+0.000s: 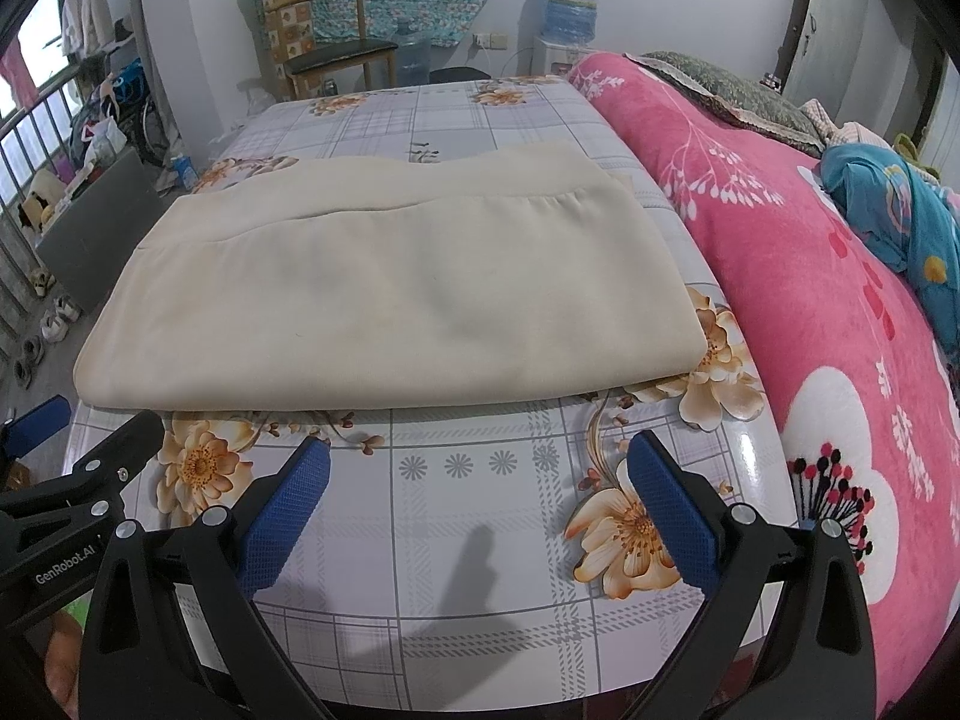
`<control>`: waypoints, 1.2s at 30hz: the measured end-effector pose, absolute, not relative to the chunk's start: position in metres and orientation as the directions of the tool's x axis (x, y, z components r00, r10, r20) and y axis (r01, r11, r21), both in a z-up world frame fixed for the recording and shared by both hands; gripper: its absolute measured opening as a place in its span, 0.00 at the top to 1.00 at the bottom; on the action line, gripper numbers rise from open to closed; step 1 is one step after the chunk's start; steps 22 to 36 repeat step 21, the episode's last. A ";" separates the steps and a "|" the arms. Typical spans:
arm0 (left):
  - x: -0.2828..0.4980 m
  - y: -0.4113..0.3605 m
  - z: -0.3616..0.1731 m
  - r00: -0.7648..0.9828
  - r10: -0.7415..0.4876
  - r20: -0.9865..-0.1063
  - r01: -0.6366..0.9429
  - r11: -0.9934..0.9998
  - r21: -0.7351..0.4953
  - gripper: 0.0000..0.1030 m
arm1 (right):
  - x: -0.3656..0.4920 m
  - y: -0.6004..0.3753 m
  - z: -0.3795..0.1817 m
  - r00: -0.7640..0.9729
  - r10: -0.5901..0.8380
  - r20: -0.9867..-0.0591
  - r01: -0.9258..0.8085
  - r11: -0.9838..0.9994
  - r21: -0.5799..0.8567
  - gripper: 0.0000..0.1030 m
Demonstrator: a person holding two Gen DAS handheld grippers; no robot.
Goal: Fold large clothes
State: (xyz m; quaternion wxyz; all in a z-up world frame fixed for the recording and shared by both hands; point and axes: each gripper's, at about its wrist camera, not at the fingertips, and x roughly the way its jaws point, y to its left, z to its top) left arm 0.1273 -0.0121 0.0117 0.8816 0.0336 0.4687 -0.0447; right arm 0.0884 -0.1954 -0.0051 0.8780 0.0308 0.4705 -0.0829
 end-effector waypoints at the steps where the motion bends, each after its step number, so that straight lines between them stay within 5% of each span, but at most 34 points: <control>1: 0.128 -0.013 0.012 0.557 -0.048 -0.829 0.111 0.994 0.017 0.08 | 0.088 -0.196 -0.005 0.543 -0.116 -0.831 0.174 0.984 -0.024 0.06; 36: 0.128 -0.015 0.014 0.559 -0.053 -0.828 0.112 0.994 0.013 0.08 | 0.089 -0.197 -0.003 0.542 -0.117 -0.832 0.176 0.984 -0.024 0.06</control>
